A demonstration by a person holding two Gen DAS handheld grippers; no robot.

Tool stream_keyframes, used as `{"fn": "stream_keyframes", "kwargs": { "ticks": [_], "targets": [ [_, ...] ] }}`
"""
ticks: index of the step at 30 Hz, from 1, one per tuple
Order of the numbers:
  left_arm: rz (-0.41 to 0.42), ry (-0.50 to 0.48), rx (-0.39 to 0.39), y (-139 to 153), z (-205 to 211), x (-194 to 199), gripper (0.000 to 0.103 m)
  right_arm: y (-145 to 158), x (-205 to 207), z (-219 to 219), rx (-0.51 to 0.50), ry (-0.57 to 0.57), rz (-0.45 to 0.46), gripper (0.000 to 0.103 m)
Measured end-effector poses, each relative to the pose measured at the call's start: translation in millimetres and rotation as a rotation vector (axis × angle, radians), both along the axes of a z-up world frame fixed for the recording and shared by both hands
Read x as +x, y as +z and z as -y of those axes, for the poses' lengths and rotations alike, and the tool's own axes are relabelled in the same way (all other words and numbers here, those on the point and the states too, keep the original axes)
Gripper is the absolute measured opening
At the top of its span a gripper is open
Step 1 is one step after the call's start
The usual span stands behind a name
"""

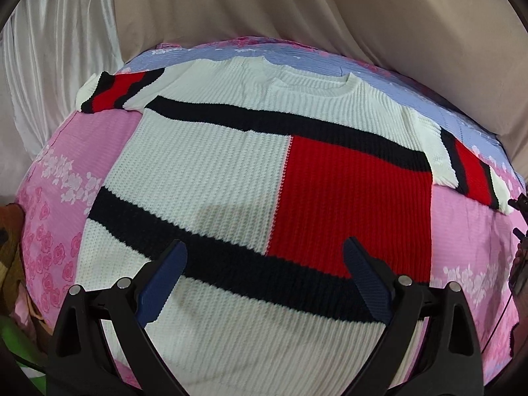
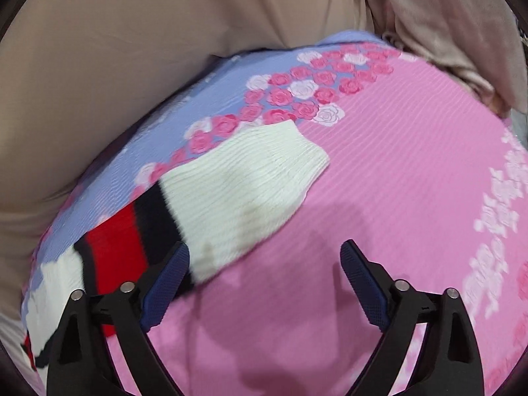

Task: Fold small clothes
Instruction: 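Grasp the striped sleeve cuff with the right gripper and lift it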

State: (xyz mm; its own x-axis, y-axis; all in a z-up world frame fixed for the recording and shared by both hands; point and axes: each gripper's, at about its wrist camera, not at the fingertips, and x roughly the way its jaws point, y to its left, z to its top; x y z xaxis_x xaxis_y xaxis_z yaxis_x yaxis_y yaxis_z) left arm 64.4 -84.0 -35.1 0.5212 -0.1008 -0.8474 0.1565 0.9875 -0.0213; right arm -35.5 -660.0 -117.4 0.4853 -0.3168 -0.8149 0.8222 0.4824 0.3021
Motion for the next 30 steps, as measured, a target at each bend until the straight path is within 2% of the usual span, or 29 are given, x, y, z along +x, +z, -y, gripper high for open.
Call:
{"fn": "stream_keyframes", "kwargs": {
  "ticks": [2,4,5,6,7,10,14,18,21,25,27,29,30],
  "targets": [
    [0.004,0.009,0.005,-0.3,5.5,3.5,0.093,-2.3,6.7,6.9,-0.031,-0.006,0.022,0.083],
    [0.006,0.016,0.014,-1.3,9.2,5.8,0.093,-3.3,14.4,14.3,-0.036,0.001,0.044,0.073],
    [0.007,0.019,0.019,-2.2,10.5,6.7,0.093,-3.3,17.6,19.1,-0.034,0.007,0.054,0.055],
    [0.007,0.022,0.025,-3.2,11.4,7.3,0.093,-4.2,19.2,25.7,-0.008,0.016,0.076,0.023],
    [0.006,0.025,0.032,-4.5,12.0,8.1,0.093,-4.4,17.7,32.4,0.028,0.017,0.110,0.013],
    [0.003,0.033,0.042,-7.1,11.9,8.9,0.093,12.4,3.3,44.8,0.017,-0.023,0.204,0.009],
    [0.003,0.035,0.043,-8.4,11.3,12.3,0.093,50.6,-21.1,45.5,-0.013,-0.061,0.329,0.006],
    [-0.007,0.036,0.022,-10.0,7.8,20.5,0.093,108.5,-5.6,7.9,-0.065,0.051,0.425,0.005],
    [-0.006,0.038,0.002,-8.3,3.6,27.5,0.093,156.5,35.6,-46.9,-0.092,0.221,0.496,0.006],
    [-0.002,0.053,-0.035,-2.1,-12.9,37.4,0.093,202.4,113.2,-157.3,-0.110,0.505,0.544,0.006],
    [-0.002,0.063,-0.052,1.1,-26.8,43.5,0.094,205.9,157.1,-222.2,-0.072,0.646,0.546,0.006],
    [-0.006,0.073,-0.070,3.6,-41.5,49.9,0.094,193.2,191.9,-275.7,-0.017,0.744,0.526,0.007],
    [-0.011,0.081,-0.083,4.7,-51.6,55.0,0.094,179.3,212.2,-308.7,0.025,0.807,0.498,0.013]
  ]
}}
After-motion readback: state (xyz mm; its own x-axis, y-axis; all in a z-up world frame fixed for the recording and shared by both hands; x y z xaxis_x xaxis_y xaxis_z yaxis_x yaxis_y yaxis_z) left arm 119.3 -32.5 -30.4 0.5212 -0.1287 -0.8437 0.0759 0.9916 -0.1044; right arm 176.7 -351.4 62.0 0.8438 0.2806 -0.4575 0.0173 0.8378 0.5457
